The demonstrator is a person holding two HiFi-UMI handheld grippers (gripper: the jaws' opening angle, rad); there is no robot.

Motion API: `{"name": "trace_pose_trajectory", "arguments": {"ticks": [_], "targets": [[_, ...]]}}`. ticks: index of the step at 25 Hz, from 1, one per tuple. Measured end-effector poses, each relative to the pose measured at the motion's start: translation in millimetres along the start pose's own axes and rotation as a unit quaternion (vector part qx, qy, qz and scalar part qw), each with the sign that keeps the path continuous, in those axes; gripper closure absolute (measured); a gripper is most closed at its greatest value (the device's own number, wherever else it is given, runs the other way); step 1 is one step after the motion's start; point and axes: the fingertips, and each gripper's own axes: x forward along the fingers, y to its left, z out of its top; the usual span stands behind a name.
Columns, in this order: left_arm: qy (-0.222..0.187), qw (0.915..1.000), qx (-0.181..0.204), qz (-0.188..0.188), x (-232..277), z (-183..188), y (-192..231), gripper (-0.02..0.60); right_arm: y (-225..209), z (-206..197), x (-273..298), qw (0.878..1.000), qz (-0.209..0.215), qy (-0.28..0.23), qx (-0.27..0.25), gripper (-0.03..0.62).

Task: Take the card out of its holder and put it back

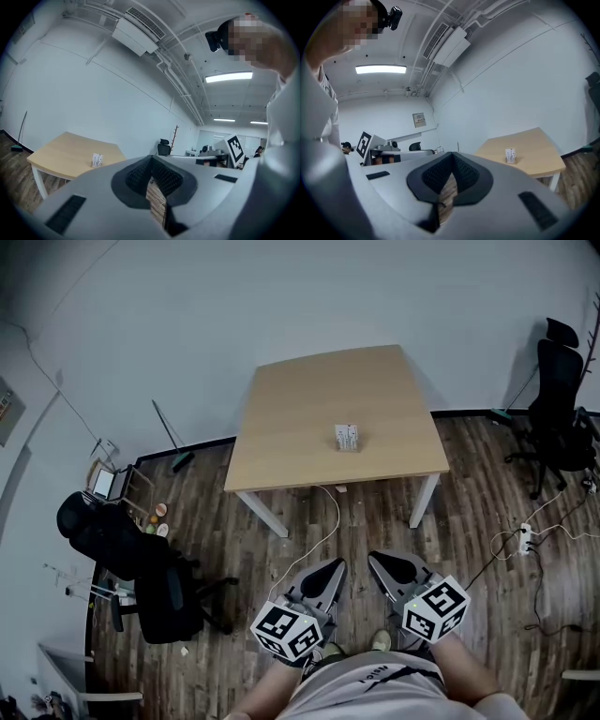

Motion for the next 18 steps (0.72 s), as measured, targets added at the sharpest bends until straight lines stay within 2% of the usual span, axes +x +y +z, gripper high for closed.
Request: {"name": "trace_pose_trajectory", "arguments": {"ticks": [7, 18], "targets": [[-0.009, 0.9997, 0.005, 0.021, 17.2, -0.3, -8.1, 0.569, -29.2, 1.8, -18.6, 1.000, -0.001, -0.002, 0.007, 0.582], [0.001, 0.9998, 0.014, 0.016, 45.3, -0.3, 5.9, 0.569, -57.2, 2.1, -4.4, 1.000, -0.010, 0.002, 0.014, 0.582]]}}
